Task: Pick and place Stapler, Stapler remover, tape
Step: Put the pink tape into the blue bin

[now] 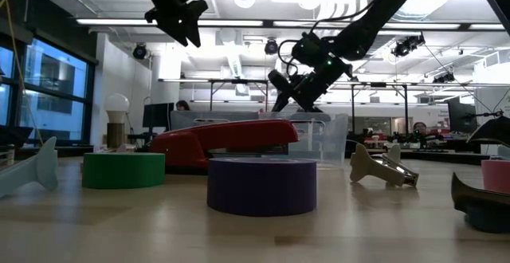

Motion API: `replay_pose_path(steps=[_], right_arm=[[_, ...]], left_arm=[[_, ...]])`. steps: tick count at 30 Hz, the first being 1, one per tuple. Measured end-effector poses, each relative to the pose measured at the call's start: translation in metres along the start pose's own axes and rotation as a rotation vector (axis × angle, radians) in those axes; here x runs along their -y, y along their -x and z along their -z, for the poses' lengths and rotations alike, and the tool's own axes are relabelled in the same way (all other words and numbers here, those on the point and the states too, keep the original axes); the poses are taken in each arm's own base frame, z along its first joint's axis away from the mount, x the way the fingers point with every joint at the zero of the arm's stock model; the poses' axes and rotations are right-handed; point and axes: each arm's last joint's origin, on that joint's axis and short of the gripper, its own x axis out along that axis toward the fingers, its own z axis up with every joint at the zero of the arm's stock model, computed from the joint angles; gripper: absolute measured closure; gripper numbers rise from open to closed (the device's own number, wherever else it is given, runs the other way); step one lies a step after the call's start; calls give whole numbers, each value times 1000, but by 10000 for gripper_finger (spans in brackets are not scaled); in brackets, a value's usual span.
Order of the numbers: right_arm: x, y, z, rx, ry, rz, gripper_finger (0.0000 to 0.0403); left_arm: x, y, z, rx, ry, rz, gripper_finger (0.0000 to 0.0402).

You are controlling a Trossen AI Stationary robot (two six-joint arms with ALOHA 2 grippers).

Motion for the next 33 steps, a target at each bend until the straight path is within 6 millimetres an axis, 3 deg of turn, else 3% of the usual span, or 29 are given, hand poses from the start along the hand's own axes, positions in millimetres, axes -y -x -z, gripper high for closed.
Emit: replay_pose_path(steps=[5, 17, 33], right_arm=[[-5, 8, -4, 10, 22, -22, 212], [-20, 54, -14, 37, 113, 6, 212], [-45, 149, -14, 70, 232, 27, 212]], left_arm=[[0, 0, 0, 0, 2, 0, 160], [0, 0, 0, 1, 25, 0, 160], [2, 0, 0, -9, 22, 83, 160]])
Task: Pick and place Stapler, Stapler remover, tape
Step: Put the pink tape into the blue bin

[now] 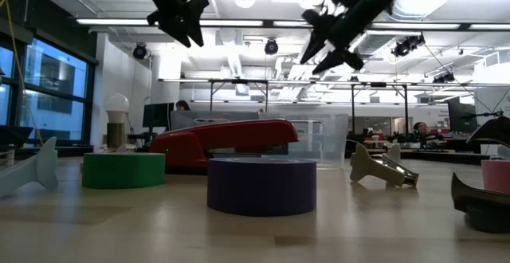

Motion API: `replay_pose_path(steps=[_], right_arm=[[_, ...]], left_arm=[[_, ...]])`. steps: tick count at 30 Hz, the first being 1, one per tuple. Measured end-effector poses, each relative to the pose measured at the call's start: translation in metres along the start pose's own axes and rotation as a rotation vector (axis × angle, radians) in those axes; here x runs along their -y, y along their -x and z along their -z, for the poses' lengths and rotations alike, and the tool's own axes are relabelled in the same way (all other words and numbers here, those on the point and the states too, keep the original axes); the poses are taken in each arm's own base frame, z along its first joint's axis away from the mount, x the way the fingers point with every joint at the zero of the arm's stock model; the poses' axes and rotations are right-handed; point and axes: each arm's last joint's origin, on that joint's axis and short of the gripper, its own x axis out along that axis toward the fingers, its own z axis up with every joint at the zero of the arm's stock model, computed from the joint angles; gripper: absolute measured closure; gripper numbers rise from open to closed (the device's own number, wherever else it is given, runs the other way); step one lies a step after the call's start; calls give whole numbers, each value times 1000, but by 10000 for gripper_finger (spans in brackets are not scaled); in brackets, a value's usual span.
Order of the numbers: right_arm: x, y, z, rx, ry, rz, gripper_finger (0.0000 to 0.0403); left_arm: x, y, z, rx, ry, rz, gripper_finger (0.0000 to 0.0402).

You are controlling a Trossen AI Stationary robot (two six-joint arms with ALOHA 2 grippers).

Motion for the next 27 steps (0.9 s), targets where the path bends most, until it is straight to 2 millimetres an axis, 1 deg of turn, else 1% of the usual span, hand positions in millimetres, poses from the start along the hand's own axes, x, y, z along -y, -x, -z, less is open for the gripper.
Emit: replay_pose_path(steps=[5, 10, 15, 22, 27], right_arm=[[-9, 30, 4, 12, 39, -5, 212], [-19, 50, 18, -52, 66, 10, 212], [-32, 61, 40, -173, 49, 9, 212], [-61, 70, 75, -344, 67, -22, 212], [-80, 78, 99, -404, 93, -23, 212]], left_arm=[[2, 0, 0, -4, -26, 38, 160], [2, 0, 0, -5, -24, 54, 160], [2, 0, 0, -5, -34, 54, 160], [3, 0, 0, -8, -25, 71, 160], [3, 0, 0, -9, -21, 74, 160]])
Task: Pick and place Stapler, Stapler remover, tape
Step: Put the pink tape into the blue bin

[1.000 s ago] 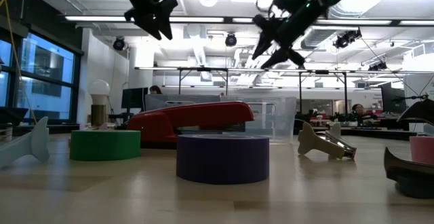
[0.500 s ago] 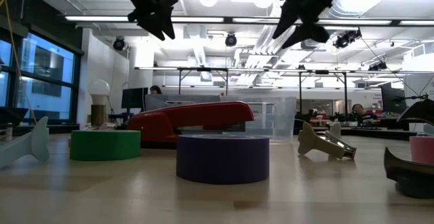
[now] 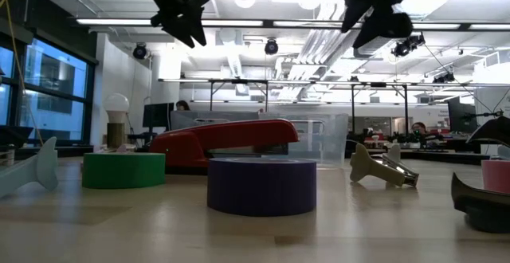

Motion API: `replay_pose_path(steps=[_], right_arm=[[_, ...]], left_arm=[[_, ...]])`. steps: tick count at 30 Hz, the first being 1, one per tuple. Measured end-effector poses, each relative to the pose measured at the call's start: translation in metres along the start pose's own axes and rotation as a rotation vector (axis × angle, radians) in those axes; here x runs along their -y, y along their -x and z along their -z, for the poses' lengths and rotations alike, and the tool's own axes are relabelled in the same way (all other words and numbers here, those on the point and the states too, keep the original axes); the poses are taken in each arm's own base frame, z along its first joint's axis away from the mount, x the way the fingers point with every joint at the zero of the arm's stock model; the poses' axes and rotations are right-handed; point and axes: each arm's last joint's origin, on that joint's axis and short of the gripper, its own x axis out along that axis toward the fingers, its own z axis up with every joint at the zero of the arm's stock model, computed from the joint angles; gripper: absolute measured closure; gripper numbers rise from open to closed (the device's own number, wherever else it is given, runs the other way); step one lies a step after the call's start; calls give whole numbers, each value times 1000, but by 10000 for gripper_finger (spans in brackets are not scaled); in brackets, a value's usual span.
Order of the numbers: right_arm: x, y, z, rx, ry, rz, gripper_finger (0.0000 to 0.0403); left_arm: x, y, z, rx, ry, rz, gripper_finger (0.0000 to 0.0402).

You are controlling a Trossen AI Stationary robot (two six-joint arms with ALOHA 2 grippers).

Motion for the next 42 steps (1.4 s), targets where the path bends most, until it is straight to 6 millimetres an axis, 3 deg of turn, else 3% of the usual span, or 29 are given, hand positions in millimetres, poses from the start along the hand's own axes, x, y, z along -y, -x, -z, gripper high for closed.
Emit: replay_pose_path(steps=[7, 20, 29, 38, 42], right_arm=[[-26, 2, 36, -80, 94, -1, 212], [-62, 1, 100, -175, 479, 10, 212], [-87, -44, 148, -382, 754, 42, 212], [-111, -94, 194, -473, 841, -25, 212], [-115, -107, 208, -480, 836, -25, 212]], left_arm=[[1, 0, 0, -5, 1, 36, 160], [3, 0, 0, -17, 80, 111, 160], [4, 0, 0, -21, 107, 122, 160], [4, 0, 0, -21, 106, 124, 160], [4, 0, 0, -22, 106, 125, 160]])
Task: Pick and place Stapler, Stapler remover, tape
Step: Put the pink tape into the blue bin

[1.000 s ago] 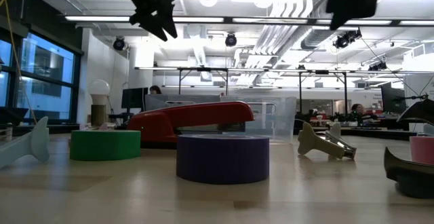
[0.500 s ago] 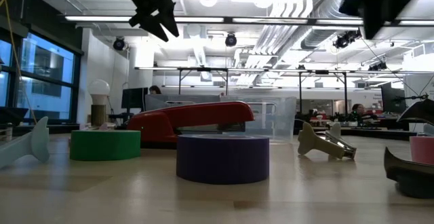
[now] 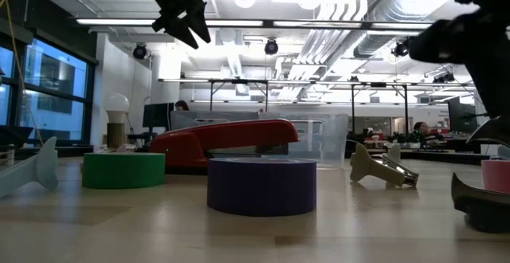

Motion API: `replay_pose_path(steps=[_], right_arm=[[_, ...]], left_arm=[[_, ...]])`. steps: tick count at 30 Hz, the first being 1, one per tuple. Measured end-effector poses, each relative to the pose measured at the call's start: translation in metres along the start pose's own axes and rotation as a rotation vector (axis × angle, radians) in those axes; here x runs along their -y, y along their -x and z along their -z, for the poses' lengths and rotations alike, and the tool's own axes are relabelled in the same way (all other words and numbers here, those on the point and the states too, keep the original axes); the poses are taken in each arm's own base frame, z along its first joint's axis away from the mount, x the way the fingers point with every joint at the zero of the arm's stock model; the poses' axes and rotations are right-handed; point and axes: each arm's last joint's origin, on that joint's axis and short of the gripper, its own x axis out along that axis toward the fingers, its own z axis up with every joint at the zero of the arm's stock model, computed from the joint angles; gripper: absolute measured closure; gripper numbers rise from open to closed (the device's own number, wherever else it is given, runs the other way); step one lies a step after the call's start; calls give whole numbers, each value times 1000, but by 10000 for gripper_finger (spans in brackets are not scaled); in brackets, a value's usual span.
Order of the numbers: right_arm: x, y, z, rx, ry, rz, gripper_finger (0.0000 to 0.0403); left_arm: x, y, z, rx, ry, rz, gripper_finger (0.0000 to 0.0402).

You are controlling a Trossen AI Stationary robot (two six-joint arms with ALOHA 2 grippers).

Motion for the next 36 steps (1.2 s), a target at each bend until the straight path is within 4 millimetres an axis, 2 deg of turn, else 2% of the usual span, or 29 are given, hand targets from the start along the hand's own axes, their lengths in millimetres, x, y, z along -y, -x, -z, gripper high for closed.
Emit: replay_pose_path(steps=[7, 11, 18, 27, 36], right_arm=[[-21, -13, 1, 59, 24, -51, 212], [-27, -22, 7, 31, 29, -29, 212], [-25, -26, 9, 46, -28, 49, 212], [-26, -28, 11, 37, -17, 59, 212], [-26, -50, 13, -15, -19, 95, 212]], left_arm=[[0, 0, 0, -3, -4, 11, 160], [0, 0, 0, -3, -4, 11, 160], [1, 0, 0, -8, -4, 31, 160], [1, 0, 1, -10, -5, 31, 160], [0, 0, 2, -28, -9, 27, 160]])
